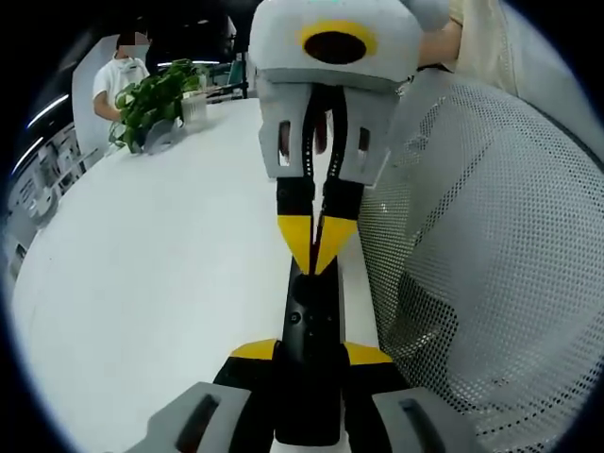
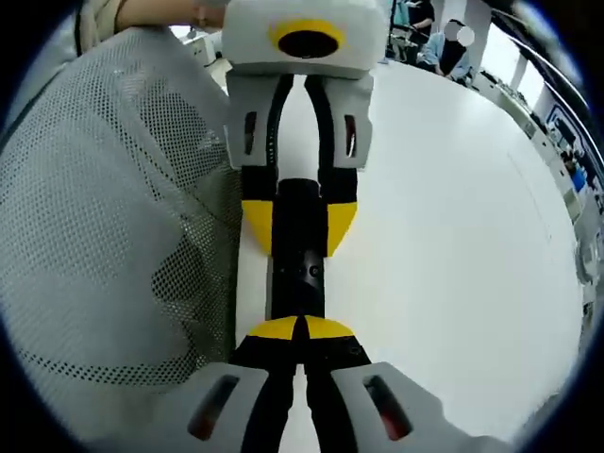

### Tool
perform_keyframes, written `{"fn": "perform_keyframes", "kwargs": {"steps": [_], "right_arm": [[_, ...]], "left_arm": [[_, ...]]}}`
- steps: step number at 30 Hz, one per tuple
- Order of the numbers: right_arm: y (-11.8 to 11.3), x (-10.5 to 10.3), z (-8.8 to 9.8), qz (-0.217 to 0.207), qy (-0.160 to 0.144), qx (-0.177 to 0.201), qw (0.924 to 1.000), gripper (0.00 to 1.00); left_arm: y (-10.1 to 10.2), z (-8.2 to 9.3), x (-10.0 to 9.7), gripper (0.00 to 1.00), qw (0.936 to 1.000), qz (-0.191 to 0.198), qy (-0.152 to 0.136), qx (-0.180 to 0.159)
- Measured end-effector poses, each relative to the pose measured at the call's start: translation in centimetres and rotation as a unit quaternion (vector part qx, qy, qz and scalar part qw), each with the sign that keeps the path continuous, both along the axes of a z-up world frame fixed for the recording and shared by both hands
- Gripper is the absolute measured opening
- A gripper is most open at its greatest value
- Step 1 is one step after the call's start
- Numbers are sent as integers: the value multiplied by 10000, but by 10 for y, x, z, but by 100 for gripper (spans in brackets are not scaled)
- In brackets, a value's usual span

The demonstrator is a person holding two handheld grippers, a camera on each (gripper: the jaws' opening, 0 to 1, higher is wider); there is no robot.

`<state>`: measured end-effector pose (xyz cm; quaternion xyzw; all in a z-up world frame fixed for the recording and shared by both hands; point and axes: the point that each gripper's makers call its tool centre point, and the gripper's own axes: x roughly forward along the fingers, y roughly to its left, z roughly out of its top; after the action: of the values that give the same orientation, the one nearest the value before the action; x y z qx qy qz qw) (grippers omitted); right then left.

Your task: Press the specified remote control buttons in sequence, fully releasing each button before pressing the next.

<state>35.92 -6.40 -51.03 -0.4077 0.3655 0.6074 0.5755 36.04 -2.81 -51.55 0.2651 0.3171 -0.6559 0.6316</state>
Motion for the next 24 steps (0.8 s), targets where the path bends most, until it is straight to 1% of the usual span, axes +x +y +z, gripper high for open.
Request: {"fn": "perform_keyframes", "kwargs": {"steps": [4,6,8,10,12,13,15,17,18,22,24], "right_arm": [[1,0,-1,232,-86,-283,9993,0],[2,0,-1,222,-87,-431,9988,0],[2,0,-2,291,-135,-539,9980,0],[1,0,-2,323,-165,-554,9978,0],[0,1,-1,194,-144,-482,9985,0],[0,1,-1,58,-113,-381,9992,0],[0,2,0,-374,1,-81,9993,0],[0,2,0,-653,84,108,9978,0],[1,2,1,-728,90,192,9971,0],[2,1,0,-604,-31,135,9981,0],[4,1,0,-374,-159,99,9991,0]], "left_arm": [[0,0,0,25,10000,9,11,-11],[0,0,0,25,10000,10,15,-15],[0,0,0,25,10000,9,17,-15],[0,0,0,25,10000,12,23,-30],[0,0,0,25,10000,22,31,-58],[0,0,0,25,10000,24,34,-70],[0,0,0,25,10000,29,39,-87],[0,0,0,25,10000,26,37,-87],[0,0,0,25,10000,26,39,-84],[0,1,0,25,9999,40,60,-89],[0,0,0,25,9999,41,61,-86]]}}
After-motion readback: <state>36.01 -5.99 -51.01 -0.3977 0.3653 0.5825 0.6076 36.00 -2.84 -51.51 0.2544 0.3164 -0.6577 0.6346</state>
